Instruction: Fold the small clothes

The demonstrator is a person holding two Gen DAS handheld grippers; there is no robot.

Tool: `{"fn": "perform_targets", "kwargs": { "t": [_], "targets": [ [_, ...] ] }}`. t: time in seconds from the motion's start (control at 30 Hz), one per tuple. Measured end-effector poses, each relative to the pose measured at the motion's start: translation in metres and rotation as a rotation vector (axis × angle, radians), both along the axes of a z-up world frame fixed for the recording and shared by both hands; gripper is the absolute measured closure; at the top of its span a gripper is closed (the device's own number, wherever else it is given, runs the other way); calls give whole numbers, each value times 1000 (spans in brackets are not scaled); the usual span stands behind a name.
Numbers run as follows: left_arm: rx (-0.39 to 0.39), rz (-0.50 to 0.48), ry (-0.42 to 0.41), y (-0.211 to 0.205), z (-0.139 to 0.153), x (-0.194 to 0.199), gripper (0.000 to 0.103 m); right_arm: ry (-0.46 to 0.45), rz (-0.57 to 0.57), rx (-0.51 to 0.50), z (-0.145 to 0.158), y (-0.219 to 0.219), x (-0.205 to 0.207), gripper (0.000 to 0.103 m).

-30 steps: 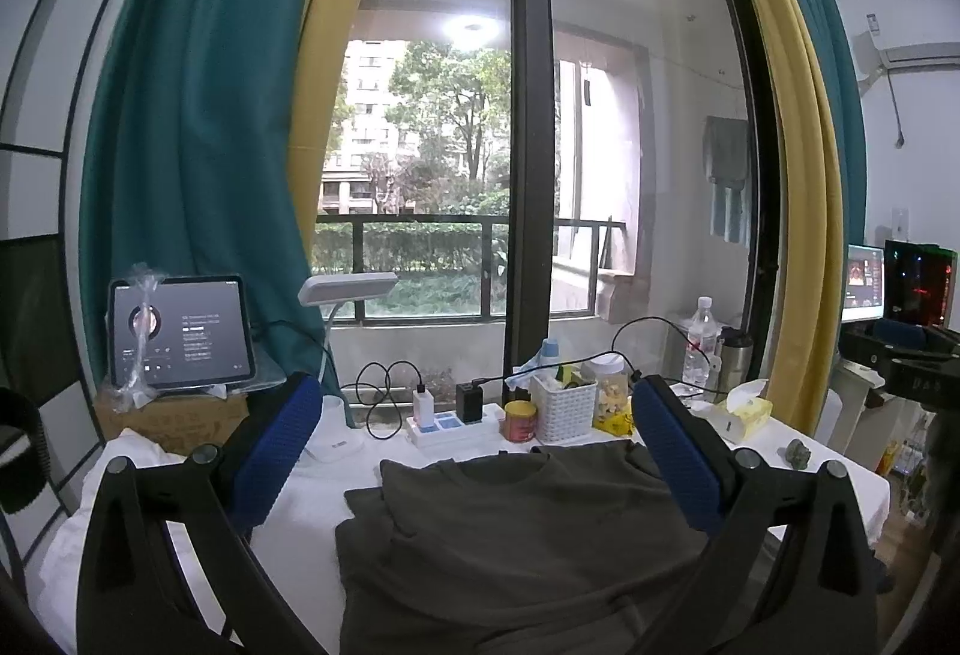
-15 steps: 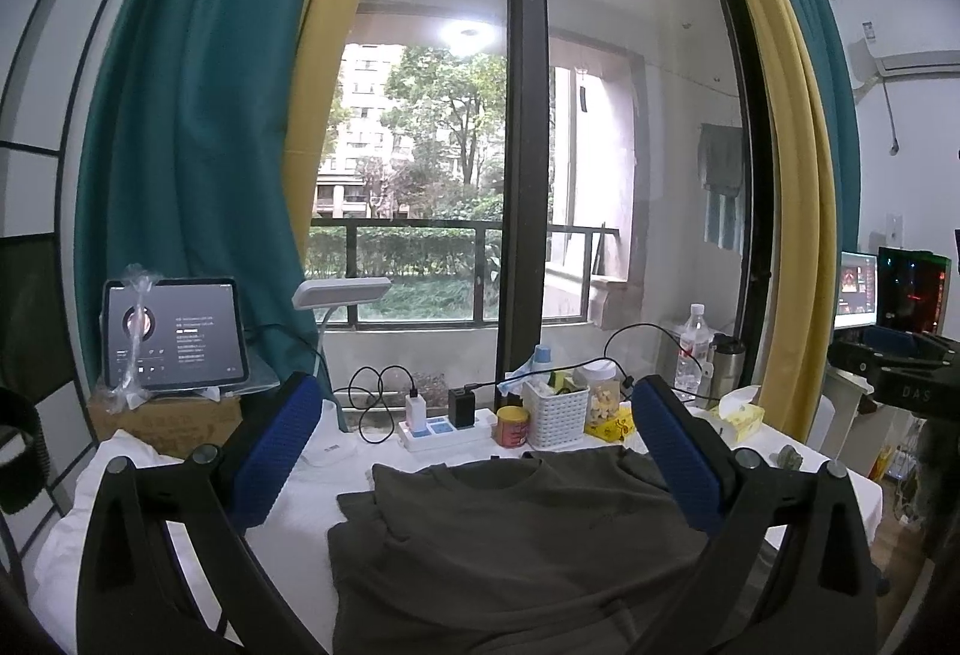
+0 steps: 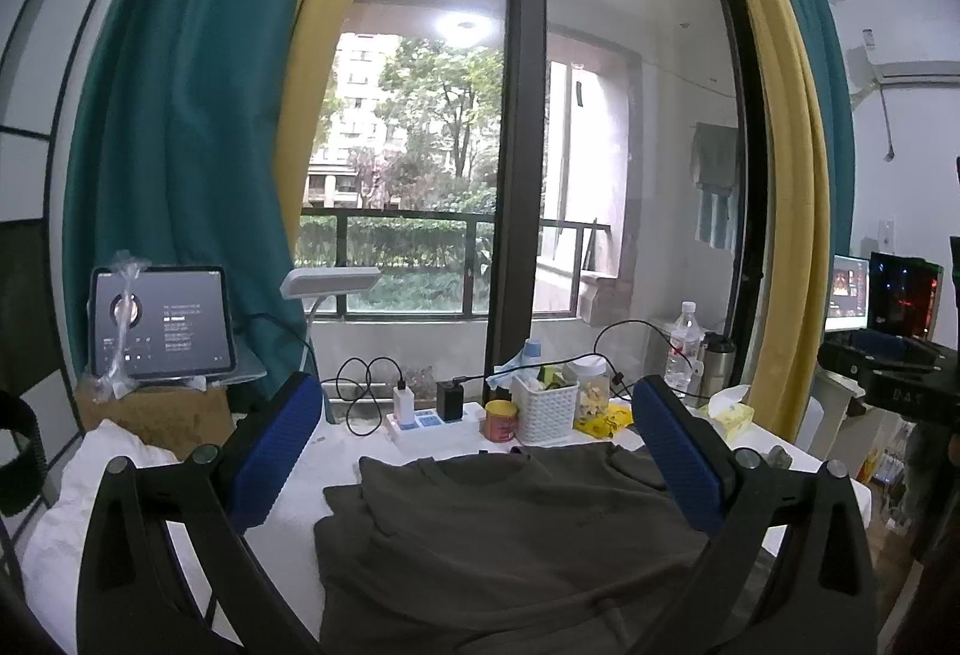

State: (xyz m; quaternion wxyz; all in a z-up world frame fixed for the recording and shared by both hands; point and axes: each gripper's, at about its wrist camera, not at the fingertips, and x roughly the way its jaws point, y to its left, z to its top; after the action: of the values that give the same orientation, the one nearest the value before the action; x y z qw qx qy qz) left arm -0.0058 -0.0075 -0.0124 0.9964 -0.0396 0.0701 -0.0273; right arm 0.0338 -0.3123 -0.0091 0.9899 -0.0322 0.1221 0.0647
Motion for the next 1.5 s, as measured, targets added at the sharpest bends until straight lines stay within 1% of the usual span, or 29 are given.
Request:
{"fn": "perform_targets", "kwargs": {
  "t": [0.1, 0.2, 0.33, 0.47, 0.53, 0.63, 0.73, 0.83, 0.9, 0.97, 1.07, 1.17, 1.23, 1.27, 1.33, 1.37, 1.4, 1.43, 1.5],
  "targets": [
    [-20, -6, 4, 3, -3, 4, 1, 4, 3, -4, -2, 0, 3, 24],
    [-28, -13, 26, 2, -6, 13, 1, 7, 4, -6, -4, -3, 9, 24],
    [-18, -1, 27, -4, -11, 23, 1, 8, -3, -6, -9, -8, 21, 24],
    [14, 0, 68, -12, -18, 41, 1, 35, -12, 30, -16, -25, 42, 24],
    [31, 15, 89, -15, -23, 51, 1, 55, -16, 39, -20, -33, 55, 24],
    [30, 25, 104, -14, -30, 64, 1, 94, -27, 33, -30, -40, 76, 24],
    [5, 28, 119, -9, -36, 78, 1, 140, -38, 8, -42, -43, 99, 24],
    [-29, 17, 152, -6, -43, 93, 1, 190, -42, -25, -56, -48, 122, 24],
    [-53, 31, 180, -3, -49, 104, 1, 216, -43, -38, -65, -51, 135, 24],
    [-46, 66, 207, -1, -56, 115, 1, 249, -44, -52, -75, -55, 152, 24],
    [-43, 108, 198, -1, -65, 125, 1, 281, -44, -61, -87, -61, 171, 24],
    [-5, 148, 206, 0, -72, 136, 1, 319, -46, -64, -100, -68, 192, 24],
    [2, 162, 209, 4, -78, 141, 1, 339, -41, -63, -107, -71, 204, 24],
    [-11, 152, 205, 7, -81, 144, 1, 347, -38, -65, -110, -72, 210, 24],
    [-79, 124, 206, 18, -88, 148, 1, 364, -30, -74, -119, -74, 224, 24],
    [-97, 128, 224, 24, -92, 151, 1, 374, -25, -77, -123, -75, 230, 24],
    [-91, 143, 251, 26, -97, 156, 1, 389, -16, -80, -128, -76, 239, 24],
    [-68, 168, 277, 28, -103, 160, 1, 401, -9, -82, -133, -76, 246, 24],
    [-49, 194, 305, 31, -113, 164, 1, 424, 2, -92, -143, -76, 260, 24]
  ]
}}
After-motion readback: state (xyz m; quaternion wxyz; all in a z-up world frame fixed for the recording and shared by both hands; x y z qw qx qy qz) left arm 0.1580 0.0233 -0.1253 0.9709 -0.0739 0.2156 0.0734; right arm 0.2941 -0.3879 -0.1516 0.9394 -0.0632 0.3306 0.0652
